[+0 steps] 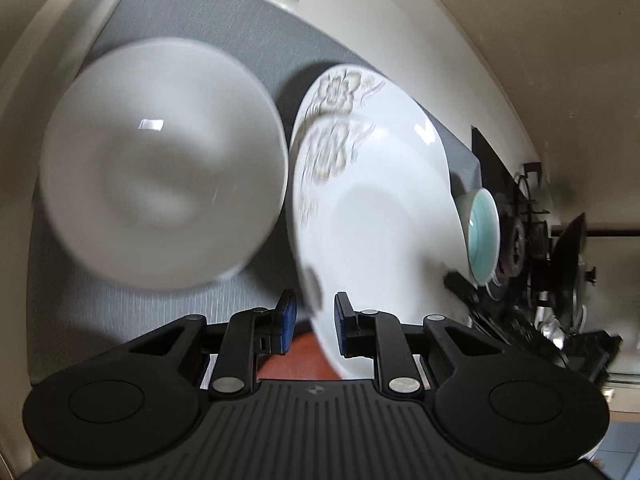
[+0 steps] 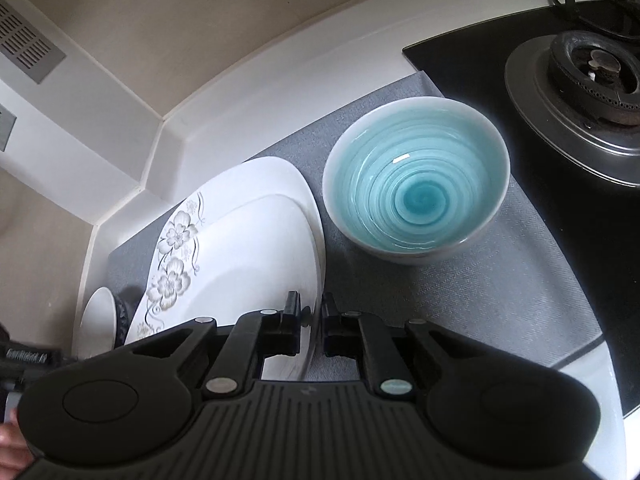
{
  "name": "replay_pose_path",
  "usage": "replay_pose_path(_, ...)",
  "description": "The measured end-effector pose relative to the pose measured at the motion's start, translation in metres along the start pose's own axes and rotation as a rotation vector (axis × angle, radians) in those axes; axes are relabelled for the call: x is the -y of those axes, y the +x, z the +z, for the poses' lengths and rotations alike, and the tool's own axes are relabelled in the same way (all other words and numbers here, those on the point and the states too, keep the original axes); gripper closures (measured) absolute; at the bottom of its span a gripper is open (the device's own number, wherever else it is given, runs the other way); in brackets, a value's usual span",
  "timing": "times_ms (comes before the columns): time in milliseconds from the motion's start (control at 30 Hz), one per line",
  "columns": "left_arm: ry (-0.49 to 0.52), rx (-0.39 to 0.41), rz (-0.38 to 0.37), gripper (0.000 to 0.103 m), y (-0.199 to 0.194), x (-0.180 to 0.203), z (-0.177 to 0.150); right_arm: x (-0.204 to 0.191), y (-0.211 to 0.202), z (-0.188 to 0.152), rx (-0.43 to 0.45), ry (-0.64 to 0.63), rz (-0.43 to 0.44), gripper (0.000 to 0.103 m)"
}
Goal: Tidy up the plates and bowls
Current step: 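Lay the floral plate onto the other white square plate, open left gripper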
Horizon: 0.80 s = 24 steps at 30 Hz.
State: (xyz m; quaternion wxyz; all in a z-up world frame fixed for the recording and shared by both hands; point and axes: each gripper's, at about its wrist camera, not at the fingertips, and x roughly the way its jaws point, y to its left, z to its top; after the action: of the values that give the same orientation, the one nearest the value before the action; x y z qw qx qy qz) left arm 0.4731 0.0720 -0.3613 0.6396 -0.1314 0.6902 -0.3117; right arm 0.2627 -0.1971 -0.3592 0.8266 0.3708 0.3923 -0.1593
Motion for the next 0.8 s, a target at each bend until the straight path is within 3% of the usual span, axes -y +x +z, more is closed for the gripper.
replay_pose_path(133,0.026,0.015,-0.011,0.083,-0.003,0.004,-0.011,-0.005,0.005,0.003,0.007,-0.020,-0.006,0.093)
replay_pose_path(200,-0.016,0.012,-0.031,0.086,0.002,-0.001,-0.008,-0.005,0.007,0.005,0.012,-0.014,-0.005,0.093)
replay_pose_path(400,-0.006,0.044,0.032,0.090,0.013,0.004,0.003,-0.007,0.013,0.010,0.020,-0.036,-0.037,0.093)
replay_pose_path(600,0.004,0.058,0.063,0.090,0.017,0.009,0.007,-0.008,0.014,0.009,0.003,-0.059,-0.019,0.084)
replay_pose_path(800,0.020,0.064,0.074,0.089,0.020,0.012,0.005,-0.003,0.005,-0.012,-0.043,-0.036,0.015,0.074)
